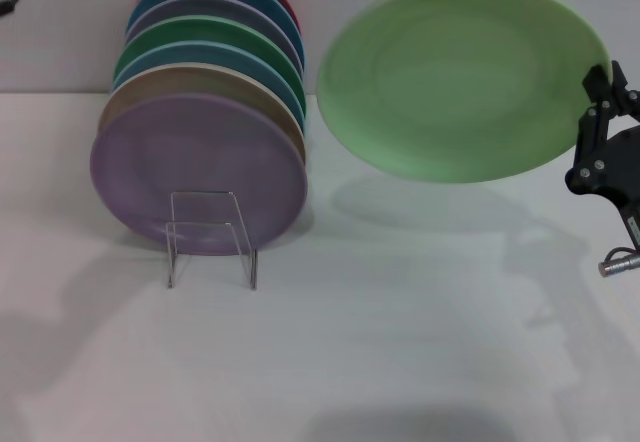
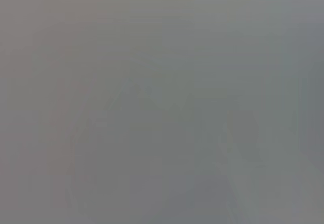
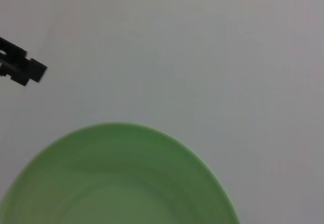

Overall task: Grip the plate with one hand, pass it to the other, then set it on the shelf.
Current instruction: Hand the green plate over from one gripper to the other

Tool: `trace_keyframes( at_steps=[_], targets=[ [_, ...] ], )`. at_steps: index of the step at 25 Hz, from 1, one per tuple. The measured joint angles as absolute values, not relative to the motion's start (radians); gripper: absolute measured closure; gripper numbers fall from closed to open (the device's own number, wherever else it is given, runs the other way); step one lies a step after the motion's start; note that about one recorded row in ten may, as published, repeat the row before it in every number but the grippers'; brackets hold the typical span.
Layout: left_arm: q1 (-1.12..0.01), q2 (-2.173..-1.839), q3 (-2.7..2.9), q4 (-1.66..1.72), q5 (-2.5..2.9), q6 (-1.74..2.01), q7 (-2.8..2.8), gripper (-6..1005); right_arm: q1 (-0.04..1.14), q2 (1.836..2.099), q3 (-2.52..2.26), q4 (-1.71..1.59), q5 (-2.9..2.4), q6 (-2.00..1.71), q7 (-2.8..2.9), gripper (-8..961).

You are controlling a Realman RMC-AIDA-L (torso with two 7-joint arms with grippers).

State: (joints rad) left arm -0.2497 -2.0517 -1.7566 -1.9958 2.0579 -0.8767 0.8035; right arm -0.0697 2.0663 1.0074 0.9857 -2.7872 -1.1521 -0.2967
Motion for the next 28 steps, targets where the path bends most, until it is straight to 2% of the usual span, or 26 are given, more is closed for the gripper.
trace_keyframes(
  at_steps=[2, 4, 9, 17, 28],
  targets=[
    [-0.249, -2.062, -1.776, -1.992, 2.051, -0.919, 0.841, 242, -0.042, 2.055, 1.02, 0.948, -2.788, -1.156, -0.233, 933],
    [-0.23, -2.057, -1.756, -1.981, 2.026, -0.931, 0.89, 244, -0.025, 2.049, 1.024, 0.931, -2.789, -1.157, -0.201, 932],
    [-0.197, -2.06, -1.671, -1.965, 2.027, -0.931, 0.989, 249, -0.001, 2.042, 1.023, 0.913, -2.79, -1.149, -0.151, 932],
    [-0.154, -2.062, -1.521, -1.936, 2.042, -0.866, 1.07, 256, 0.019, 2.04, 1.018, 0.849, -2.792, -1.125, -0.124, 932],
    [-0.174, -2.064, -1.452, -1.851, 2.05, -0.808, 1.136, 265, 0.071, 2.05, 1.011, 0.773, -2.804, -1.128, -0.091, 932]
  ],
)
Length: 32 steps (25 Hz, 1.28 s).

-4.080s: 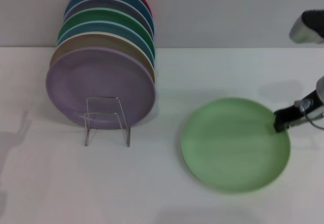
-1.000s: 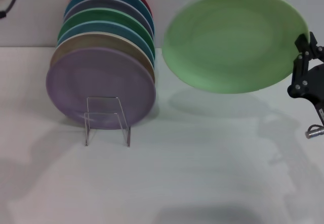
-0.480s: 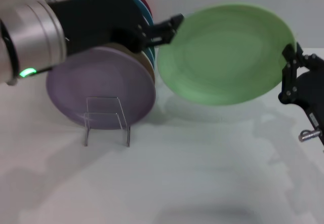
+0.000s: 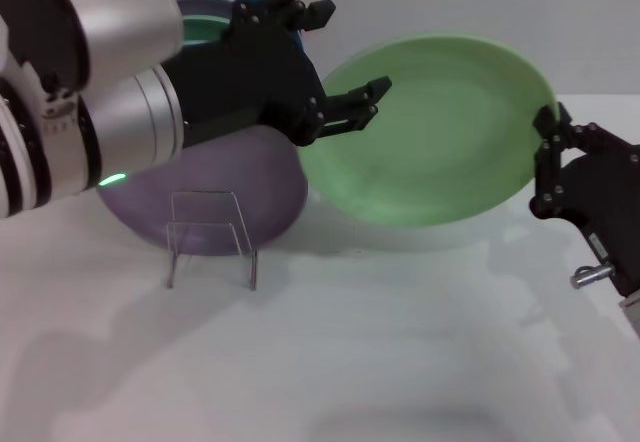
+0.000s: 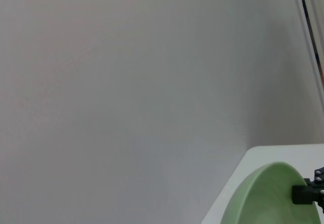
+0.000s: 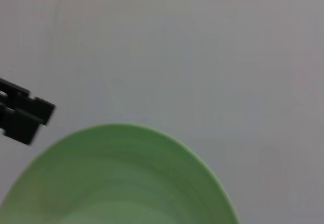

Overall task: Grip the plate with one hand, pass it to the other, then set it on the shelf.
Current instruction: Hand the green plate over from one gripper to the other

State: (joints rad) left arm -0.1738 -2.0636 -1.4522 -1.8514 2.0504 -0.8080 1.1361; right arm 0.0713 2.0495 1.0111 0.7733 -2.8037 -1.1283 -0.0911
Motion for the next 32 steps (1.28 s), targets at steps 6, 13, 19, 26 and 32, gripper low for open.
trace_keyframes(
  at_steps=[6, 13, 19, 26, 32],
  targets=[
    [-0.178, -2.063, -1.437, -1.826, 2.052, -0.785, 1.158, 270, 0.104, 2.059, 1.01, 0.74, -2.819, -1.127, -0.083, 933],
    [-0.183, -2.063, -1.443, -1.79, 2.055, -0.783, 1.18, 277, 0.133, 2.07, 1.009, 0.712, -2.845, -1.127, -0.055, 933],
    [-0.187, -2.062, -1.446, -1.775, 2.056, -0.783, 1.188, 282, 0.14, 2.073, 1.009, 0.712, -2.85, -1.128, -0.052, 932],
    [-0.181, -2.064, -1.447, -1.775, 2.076, -0.781, 1.19, 288, 0.137, 2.072, 1.009, 0.716, -2.857, -1.129, -0.043, 921],
    [-0.175, -2.063, -1.453, -1.785, 2.079, -0.779, 1.186, 293, 0.134, 2.072, 1.009, 0.717, -2.857, -1.129, -0.042, 910]
  ],
)
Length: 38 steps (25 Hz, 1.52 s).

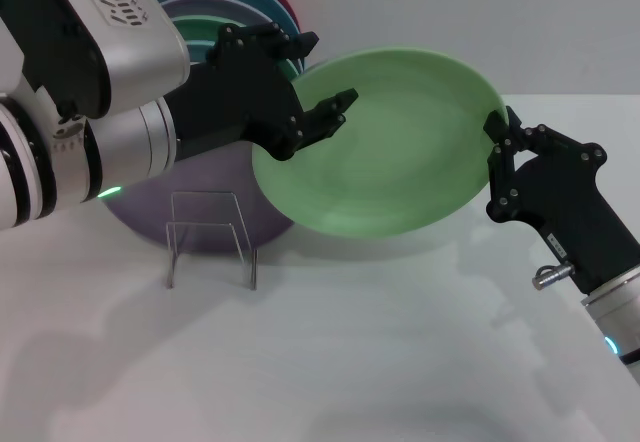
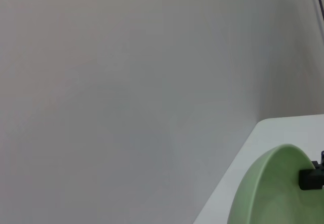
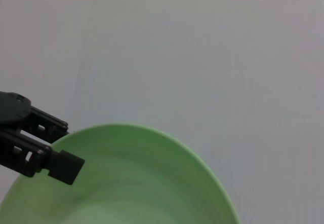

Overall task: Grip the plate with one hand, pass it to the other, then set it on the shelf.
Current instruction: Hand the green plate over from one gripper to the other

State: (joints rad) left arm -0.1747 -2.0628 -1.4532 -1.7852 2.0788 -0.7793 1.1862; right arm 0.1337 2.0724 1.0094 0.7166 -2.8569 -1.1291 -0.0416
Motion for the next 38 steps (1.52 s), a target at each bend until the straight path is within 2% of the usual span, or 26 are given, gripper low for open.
trace_keyframes(
  at_steps=[3, 14, 18, 25, 30, 38],
  targets=[
    [-0.174, -2.063, -1.454, -1.786, 2.079, -0.779, 1.187, 296, 0.132, 2.072, 1.009, 0.719, -2.857, -1.129, -0.038, 904],
    [-0.172, -2.063, -1.456, -1.787, 2.078, -0.771, 1.183, 535, 0.131, 2.071, 1.009, 0.72, -2.862, -1.131, -0.017, 884],
    [-0.172, -2.063, -1.456, -1.787, 2.082, -0.766, 1.187, 542, 0.132, 2.072, 1.007, 0.719, -2.869, -1.131, -0.017, 876],
    [-0.169, -2.065, -1.438, -1.787, 2.105, -0.695, 1.183, 670, 0.133, 2.073, 1.002, 0.716, -2.897, -1.15, -0.019, 863],
    [-0.191, -2.062, -1.425, -1.78, 2.107, -0.697, 1.204, 822, 0.13, 2.075, 1.001, 0.698, -2.912, -1.186, -0.013, 854],
    [-0.195, -2.063, -1.406, -1.784, 2.108, -0.692, 1.23, 911, 0.125, 2.078, 0.973, 0.647, -2.913, -1.306, -0.013, 837]
  ],
)
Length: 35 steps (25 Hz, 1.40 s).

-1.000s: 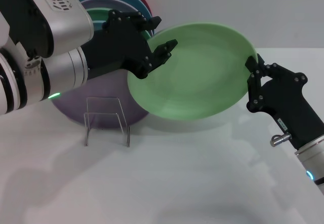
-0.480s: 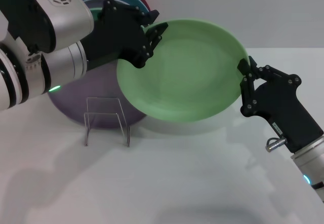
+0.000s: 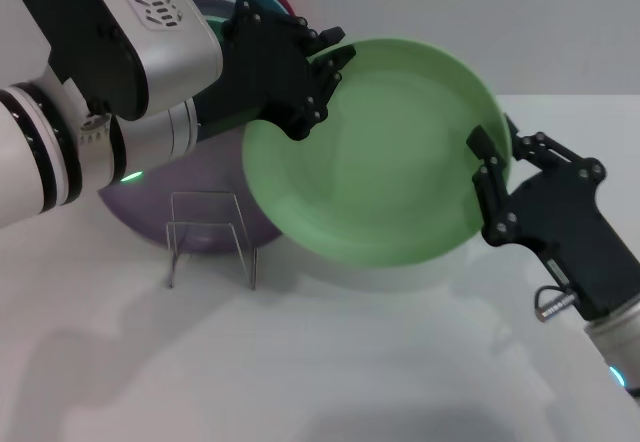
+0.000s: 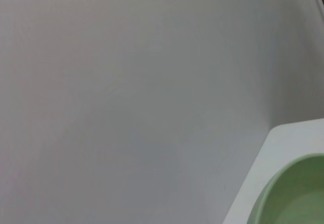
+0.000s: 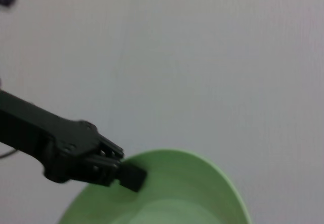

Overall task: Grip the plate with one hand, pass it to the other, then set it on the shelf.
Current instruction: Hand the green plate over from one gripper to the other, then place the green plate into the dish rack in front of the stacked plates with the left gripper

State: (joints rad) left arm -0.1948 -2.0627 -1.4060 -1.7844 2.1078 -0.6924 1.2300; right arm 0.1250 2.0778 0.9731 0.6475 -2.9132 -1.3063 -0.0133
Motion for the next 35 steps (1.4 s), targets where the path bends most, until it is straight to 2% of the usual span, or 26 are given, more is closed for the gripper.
trace_keyframes(
  at_steps=[4, 11, 17, 21, 22, 23, 27, 29, 35],
  targets=[
    [-0.185, -2.063, -1.406, -1.801, 2.106, -0.672, 1.232, 910, 0.103, 2.082, 0.963, 0.586, -2.909, -1.458, 0.002, 826],
    [-0.13, -2.062, -1.368, -1.831, 2.095, -0.533, 1.305, 916, 0.068, 2.083, 0.961, 0.445, -2.793, -1.769, 0.121, 567],
    [-0.024, -2.058, -1.22, -1.884, 2.048, -0.222, 1.462, 930, 0.072, 2.083, 0.965, 0.3, -2.658, -1.917, 0.252, 353],
    [0.0, -2.051, -1.107, -1.895, 2.069, -0.035, 1.515, 939, 0.075, 2.083, 0.971, 0.278, -2.646, -1.92, 0.277, 353],
    [0.0, -2.036, -1.011, -1.883, 2.129, 0.121, 1.52, 941, 0.079, 2.083, 0.971, 0.272, -2.642, -1.921, 0.287, 353],
    [0.0, -2.036, -1.011, -1.883, 2.129, 0.121, 1.52, 941, 0.079, 2.083, 0.971, 0.272, -2.642, -1.921, 0.287, 353],
    [-0.036, -2.005, -0.791, -1.764, 2.423, 0.551, 1.424, 942, 0.087, 2.081, 0.972, 0.268, -2.641, -1.922, 0.292, 353],
    [-0.033, -2.001, -0.773, -1.749, 2.471, 0.605, 1.366, 941, 0.088, 2.08, 0.973, 0.268, -2.641, -1.922, 0.293, 353],
    [0.003, -1.929, -0.768, -1.621, 2.777, 0.874, 0.835, 941, 0.1, 2.077, 0.973, 0.259, -2.64, -1.922, 0.294, 353]
  ],
)
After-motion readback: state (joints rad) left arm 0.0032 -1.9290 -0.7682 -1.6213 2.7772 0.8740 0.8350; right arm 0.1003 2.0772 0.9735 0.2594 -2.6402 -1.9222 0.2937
